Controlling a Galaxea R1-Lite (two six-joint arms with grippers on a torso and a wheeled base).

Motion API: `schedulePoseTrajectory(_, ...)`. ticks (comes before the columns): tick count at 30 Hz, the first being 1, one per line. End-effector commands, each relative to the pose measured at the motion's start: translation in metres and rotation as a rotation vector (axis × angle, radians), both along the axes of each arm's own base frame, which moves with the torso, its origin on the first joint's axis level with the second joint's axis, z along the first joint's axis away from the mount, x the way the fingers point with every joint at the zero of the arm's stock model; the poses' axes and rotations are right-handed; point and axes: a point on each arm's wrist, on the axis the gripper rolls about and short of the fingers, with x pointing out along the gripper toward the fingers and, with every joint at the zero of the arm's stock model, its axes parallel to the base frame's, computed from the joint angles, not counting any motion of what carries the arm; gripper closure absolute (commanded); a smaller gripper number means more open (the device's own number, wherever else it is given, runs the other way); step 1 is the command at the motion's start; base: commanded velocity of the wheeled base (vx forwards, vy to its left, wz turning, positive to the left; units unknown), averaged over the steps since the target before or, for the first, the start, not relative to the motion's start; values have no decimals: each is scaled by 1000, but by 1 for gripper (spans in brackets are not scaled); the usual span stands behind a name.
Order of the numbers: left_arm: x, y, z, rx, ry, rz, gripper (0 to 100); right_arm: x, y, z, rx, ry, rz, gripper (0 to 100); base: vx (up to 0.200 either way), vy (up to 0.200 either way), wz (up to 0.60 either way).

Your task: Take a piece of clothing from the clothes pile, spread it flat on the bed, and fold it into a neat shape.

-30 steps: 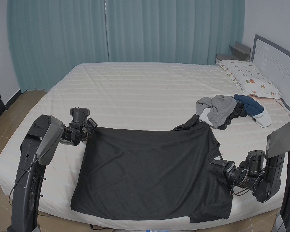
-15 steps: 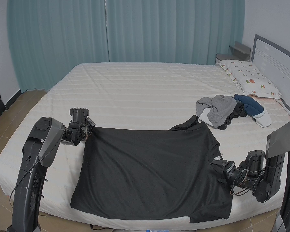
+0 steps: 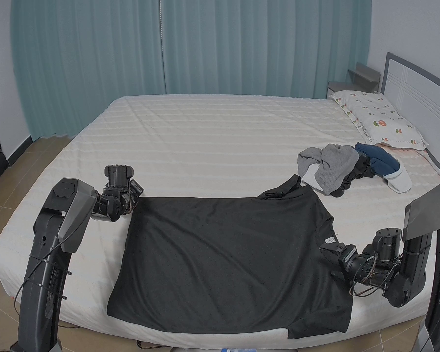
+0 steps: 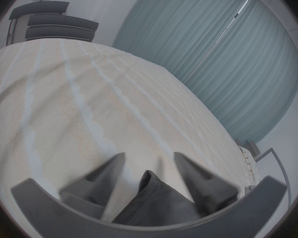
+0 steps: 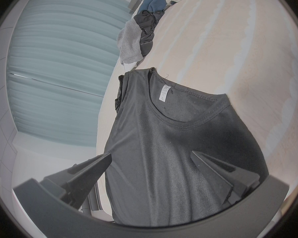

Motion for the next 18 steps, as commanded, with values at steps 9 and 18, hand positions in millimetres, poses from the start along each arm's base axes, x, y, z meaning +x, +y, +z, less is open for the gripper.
schedulePoseTrajectory(9, -26, 4, 46, -100, 0, 29, 0, -2, -3, 19, -11, -74, -6, 0, 0, 0, 0)
schedulePoseTrajectory(18, -65, 3, 78, -150, 49, -37, 0, -4, 2, 7, -19, -29, 16, 0, 0, 0, 0)
